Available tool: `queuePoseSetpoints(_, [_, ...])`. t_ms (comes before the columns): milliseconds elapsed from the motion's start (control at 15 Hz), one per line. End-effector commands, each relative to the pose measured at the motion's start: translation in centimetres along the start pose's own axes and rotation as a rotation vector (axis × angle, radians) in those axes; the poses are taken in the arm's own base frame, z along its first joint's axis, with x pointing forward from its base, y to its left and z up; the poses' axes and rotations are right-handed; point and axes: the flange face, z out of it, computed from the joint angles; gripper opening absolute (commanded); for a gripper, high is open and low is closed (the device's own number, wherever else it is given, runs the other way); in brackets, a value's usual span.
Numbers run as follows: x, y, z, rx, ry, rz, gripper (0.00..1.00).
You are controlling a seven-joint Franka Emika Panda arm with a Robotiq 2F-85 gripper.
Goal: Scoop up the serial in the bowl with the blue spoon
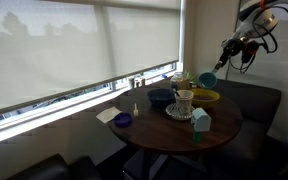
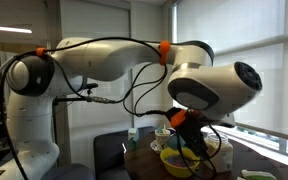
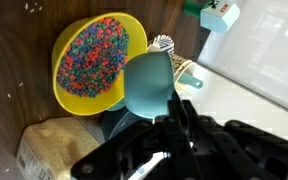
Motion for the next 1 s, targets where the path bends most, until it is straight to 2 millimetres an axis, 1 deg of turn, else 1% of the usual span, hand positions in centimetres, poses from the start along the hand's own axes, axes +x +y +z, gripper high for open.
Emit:
queuePoseSetpoints(0, [0.9,-1.1,0.3,-0.027,-0.007,-0.028,0.09])
queuePoseSetpoints(67, [1.4,-1.9,0.7,-0.039,-0.012,-0.046,0.09])
queuePoseSetpoints(133, [1.6,-2.2,0.9,-0.043,-0.015,-0.053,0.09])
queuePoseSetpoints(267, [1.4,-1.9,0.8,-0.045,-0.013,-0.052,0.09])
queuePoseSetpoints(333, [1.3,-1.8,0.7,-0.045,-0.012,-0.054,0.02])
queuePoseSetpoints(467, [1.8,-2.8,0.0,-0.165,-0.042,-0.085,0.02])
queuePoseSetpoints(600, [2.6,-3.5,-0.2,-0.266,-0.095,-0.095,0.02])
queuePoseSetpoints(733, [4.0,-4.7,0.3,-0.363,-0.136,-0.126,0.02])
queuePoseSetpoints(800, [5.1,-5.5,1.1,-0.406,-0.151,-0.162,0.02])
queuePoseSetpoints(933, [7.9,-7.6,3.1,-0.495,-0.169,-0.231,0.02])
